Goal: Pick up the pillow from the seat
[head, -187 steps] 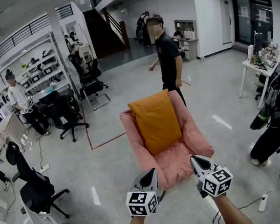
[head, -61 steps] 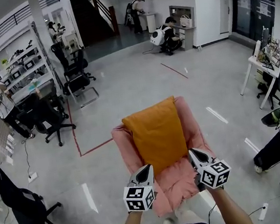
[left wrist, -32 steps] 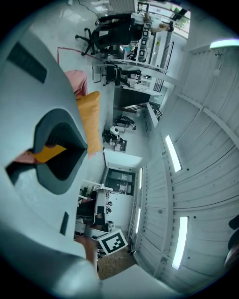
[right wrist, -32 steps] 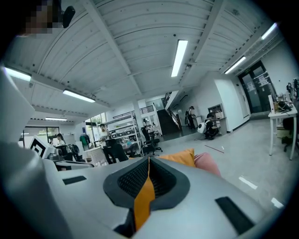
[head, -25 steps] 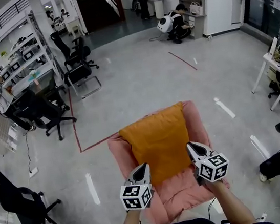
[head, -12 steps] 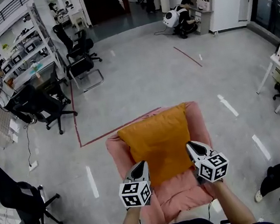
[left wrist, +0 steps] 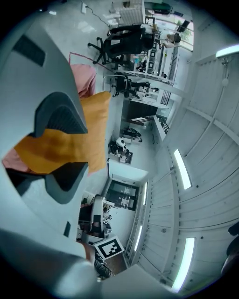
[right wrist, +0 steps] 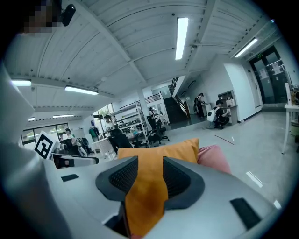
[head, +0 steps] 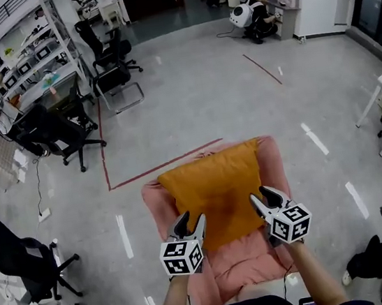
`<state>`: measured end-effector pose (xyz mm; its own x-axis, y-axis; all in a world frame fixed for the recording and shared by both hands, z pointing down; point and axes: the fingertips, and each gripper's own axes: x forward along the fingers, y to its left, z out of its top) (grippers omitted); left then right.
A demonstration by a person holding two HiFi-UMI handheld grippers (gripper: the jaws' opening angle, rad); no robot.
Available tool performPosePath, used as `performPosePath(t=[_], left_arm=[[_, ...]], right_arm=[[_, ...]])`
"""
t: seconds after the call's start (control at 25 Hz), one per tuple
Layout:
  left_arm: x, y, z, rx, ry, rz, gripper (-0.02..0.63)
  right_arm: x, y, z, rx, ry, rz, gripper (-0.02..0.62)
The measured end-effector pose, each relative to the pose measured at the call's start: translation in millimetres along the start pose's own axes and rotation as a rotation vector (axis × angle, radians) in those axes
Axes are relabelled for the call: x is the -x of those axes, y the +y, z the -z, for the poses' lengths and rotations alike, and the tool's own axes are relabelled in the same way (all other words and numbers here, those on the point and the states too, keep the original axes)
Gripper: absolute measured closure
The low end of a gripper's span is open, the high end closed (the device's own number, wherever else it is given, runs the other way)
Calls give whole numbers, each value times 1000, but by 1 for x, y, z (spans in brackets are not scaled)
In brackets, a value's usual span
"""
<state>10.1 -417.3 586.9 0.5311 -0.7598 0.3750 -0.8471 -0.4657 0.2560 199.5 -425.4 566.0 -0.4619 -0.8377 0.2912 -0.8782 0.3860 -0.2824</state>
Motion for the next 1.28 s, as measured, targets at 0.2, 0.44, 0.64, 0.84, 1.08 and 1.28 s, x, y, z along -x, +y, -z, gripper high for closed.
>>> performPosePath(t=[0.2, 0.44, 0.64, 0.84, 1.08, 1.28], left_arm=[[-15, 10, 6, 18, 14, -28, 361], [-33, 33, 13, 43, 26, -73, 284], [-50, 46, 20, 60, 49, -90, 209], [-64, 62, 31, 89, 76, -106, 118], [-80, 72, 42, 118, 106, -124, 97], [-91, 85, 47, 121, 125, -156, 97]], right_arm=[[-14, -16, 4, -2, 26, 3, 391], [-40, -25, 11, -3, 64, -6, 337], [-59, -39, 20, -29, 105, -1, 299], [-77, -50, 31, -20, 147, 28, 238], [-91, -69, 46, -25, 197, 64, 181], [-101, -84, 55, -44, 223, 72, 179]])
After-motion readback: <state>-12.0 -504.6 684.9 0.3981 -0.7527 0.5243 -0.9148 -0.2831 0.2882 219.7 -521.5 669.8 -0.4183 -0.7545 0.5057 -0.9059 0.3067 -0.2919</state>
